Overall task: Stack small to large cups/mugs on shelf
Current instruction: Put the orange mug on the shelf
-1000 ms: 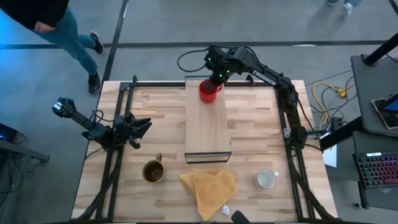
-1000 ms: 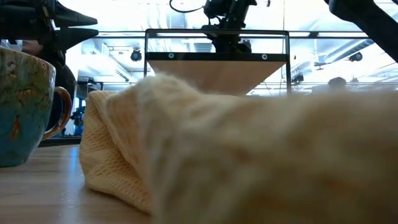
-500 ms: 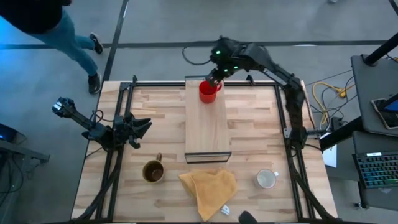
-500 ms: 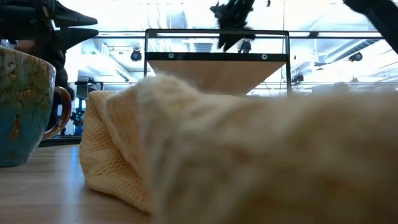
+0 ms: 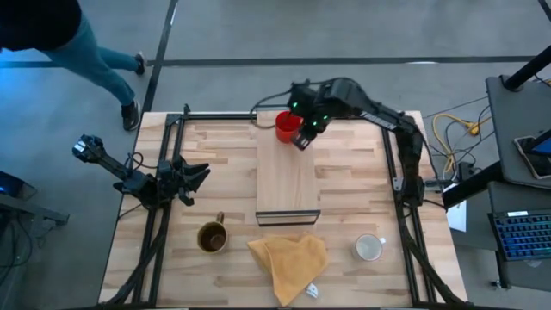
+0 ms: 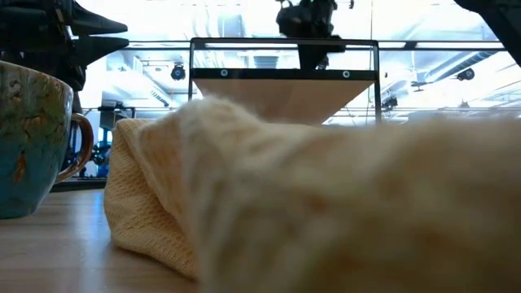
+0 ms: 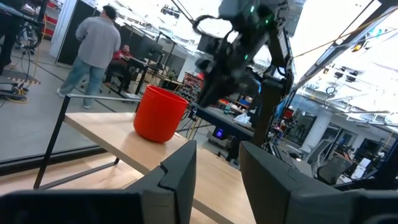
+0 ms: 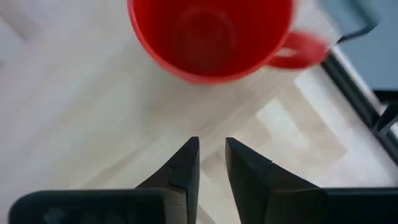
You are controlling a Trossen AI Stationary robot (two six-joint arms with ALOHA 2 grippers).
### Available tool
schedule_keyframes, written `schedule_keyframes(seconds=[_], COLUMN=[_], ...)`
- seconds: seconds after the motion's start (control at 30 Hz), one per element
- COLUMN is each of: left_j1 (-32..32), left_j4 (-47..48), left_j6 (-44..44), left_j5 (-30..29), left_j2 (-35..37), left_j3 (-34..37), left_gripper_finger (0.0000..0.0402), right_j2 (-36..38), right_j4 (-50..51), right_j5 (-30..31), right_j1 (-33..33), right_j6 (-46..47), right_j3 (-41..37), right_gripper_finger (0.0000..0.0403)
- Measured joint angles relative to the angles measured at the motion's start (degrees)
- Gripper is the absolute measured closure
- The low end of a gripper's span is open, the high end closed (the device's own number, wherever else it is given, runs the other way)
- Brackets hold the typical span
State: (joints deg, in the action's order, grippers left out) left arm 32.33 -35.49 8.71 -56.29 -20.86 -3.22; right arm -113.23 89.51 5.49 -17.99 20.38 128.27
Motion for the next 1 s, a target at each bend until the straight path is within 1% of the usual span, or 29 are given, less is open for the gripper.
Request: schedule_keyframes(seconds=[0.1, 0.23, 0.4, 0.67, 0.87, 1.0], left_j1=[0.0, 0.0, 0.0, 0.0, 0.0, 0.0], left_j4=[0.0, -0.1, -0.2, 0.0, 0.0, 0.0], left_j6=[0.0, 0.0, 0.0, 0.0, 0.0, 0.0], left_j5=[0.0, 0.0, 0.0, -0.2, -1.6, -1.7], left_j2=[0.0, 0.0, 0.0, 0.0, 0.0, 0.0], left_j3=[0.0, 0.0, 0.0, 0.0, 0.0, 0.0], left_gripper_finger=[0.0293, 0.0293, 0.0293, 0.0293, 0.0293, 0.0293], right_j2=[-0.2, -0.5, -0.3, -0.5, -0.5, -0.5], right_j4=[-1.1, -7.0, -9.5, -16.5, -22.3, -22.2], right_j5=[0.0, 0.1, 0.1, 0.1, 0.1, 0.1], right_j1=[0.6, 1.3, 1.5, 1.5, 1.5, 1.5], right_j6=[0.7, 0.3, -0.4, -0.6, -0.7, -1.0], right_j3=[-3.1, -5.8, -5.8, -5.8, -5.8, -5.8], right_gripper_finger=[0.0341, 0.0347, 0.0349, 0.0349, 0.0349, 0.0349])
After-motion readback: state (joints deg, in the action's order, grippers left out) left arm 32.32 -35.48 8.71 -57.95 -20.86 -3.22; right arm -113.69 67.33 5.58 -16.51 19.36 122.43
